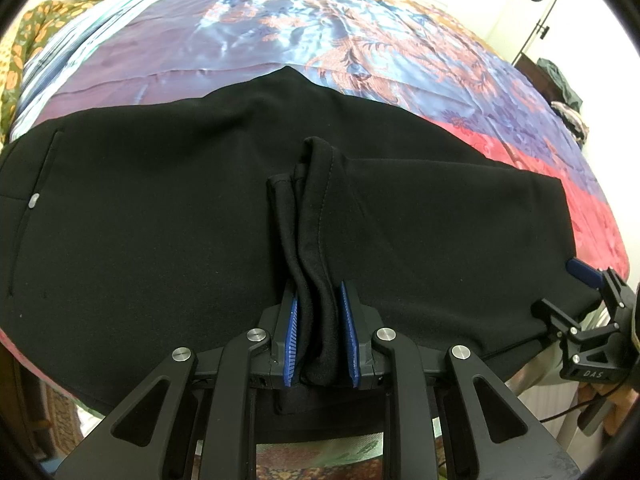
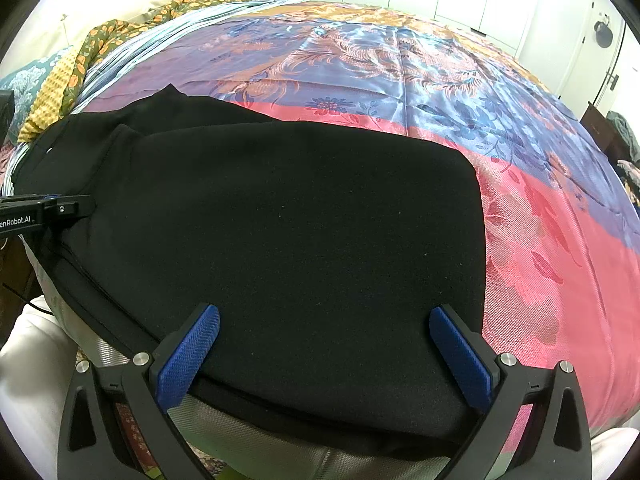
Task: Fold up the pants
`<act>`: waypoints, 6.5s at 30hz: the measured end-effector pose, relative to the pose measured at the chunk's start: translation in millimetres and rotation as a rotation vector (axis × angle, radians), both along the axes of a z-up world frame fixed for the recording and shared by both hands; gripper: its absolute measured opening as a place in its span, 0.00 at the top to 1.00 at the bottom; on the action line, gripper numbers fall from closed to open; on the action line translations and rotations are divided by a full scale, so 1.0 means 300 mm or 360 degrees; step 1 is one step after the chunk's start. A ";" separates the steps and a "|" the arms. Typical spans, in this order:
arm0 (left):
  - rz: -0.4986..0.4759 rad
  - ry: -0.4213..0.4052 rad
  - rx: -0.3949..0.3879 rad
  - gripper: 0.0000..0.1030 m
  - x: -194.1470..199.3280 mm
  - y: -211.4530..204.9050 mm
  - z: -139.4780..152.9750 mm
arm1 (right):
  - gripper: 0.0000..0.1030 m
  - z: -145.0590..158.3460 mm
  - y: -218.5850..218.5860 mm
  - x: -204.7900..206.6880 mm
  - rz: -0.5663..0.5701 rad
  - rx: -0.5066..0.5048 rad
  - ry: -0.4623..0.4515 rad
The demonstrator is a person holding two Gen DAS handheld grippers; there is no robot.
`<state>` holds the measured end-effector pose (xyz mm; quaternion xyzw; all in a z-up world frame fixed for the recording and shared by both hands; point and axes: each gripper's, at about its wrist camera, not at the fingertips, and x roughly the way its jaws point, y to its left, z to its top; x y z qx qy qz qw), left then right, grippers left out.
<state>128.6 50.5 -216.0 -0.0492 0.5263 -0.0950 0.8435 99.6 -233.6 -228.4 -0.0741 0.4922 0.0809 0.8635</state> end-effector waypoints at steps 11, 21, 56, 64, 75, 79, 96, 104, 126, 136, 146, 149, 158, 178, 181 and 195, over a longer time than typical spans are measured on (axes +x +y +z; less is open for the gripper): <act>0.0034 0.0027 -0.0054 0.64 -0.006 0.014 0.018 | 0.00 0.009 -0.014 -0.006 -0.0009 0.0054 -0.0027; 0.0142 -0.0285 -0.0090 0.34 -0.084 0.076 0.303 | 0.01 0.256 -0.250 -0.075 -0.0131 0.0356 -0.0313; -0.0050 -0.0154 0.0140 0.27 -0.034 -0.177 0.148 | 0.00 0.021 -0.086 -0.038 0.0105 0.0307 0.0100; 0.0074 -0.0304 0.0313 0.13 -0.139 -0.163 0.341 | 0.00 0.191 -0.129 -0.121 -0.0015 0.0393 -0.0088; 0.0047 -0.0470 0.0526 0.08 -0.185 -0.247 0.578 | 0.00 0.521 -0.142 -0.130 -0.0127 0.0476 -0.0047; 0.0015 -0.0557 0.0561 0.07 -0.202 -0.277 0.650 | 0.00 0.643 -0.143 -0.140 -0.0124 0.0475 -0.0115; 0.0034 -0.0362 0.0533 0.07 -0.179 -0.275 0.589 | 0.00 0.898 -0.082 -0.195 -0.0105 0.0083 -0.0344; -0.0004 -0.0284 0.0561 0.07 -0.157 -0.316 0.538 | 0.00 0.909 -0.080 -0.191 -0.0096 -0.0120 -0.0410; 0.0026 -0.0193 0.0603 0.07 -0.137 -0.298 0.499 | 0.00 0.912 -0.006 -0.145 -0.0022 -0.0501 -0.0474; 0.0074 -0.0169 0.0591 0.07 -0.136 -0.245 0.483 | 0.00 0.803 -0.004 -0.090 0.0023 -0.0421 -0.0354; 0.0407 0.0013 0.0322 0.07 -0.099 0.175 0.275 | 0.00 0.402 -0.083 -0.002 -0.0183 -0.0065 -0.0083; 0.0580 0.0020 0.0205 0.07 -0.094 0.384 0.232 | 0.00 0.318 -0.097 -0.016 -0.0242 -0.0047 -0.0002; 0.1169 -0.0083 -0.0329 0.08 -0.078 1.041 0.178 | 0.00 0.186 -0.045 -0.057 -0.0206 -0.0022 0.0211; 0.0359 0.0207 -0.0495 0.45 0.146 0.856 -0.051 | 0.00 0.163 0.185 -0.060 0.0070 -0.0089 0.0257; 0.0382 0.0176 -0.0508 0.67 0.115 0.859 -0.016 | 0.00 0.168 0.188 -0.066 0.0087 -0.0083 0.0236; 0.0346 -0.0059 -0.0555 0.81 0.047 0.587 0.435 | 0.00 0.194 0.064 -0.070 -0.0085 0.0033 0.0122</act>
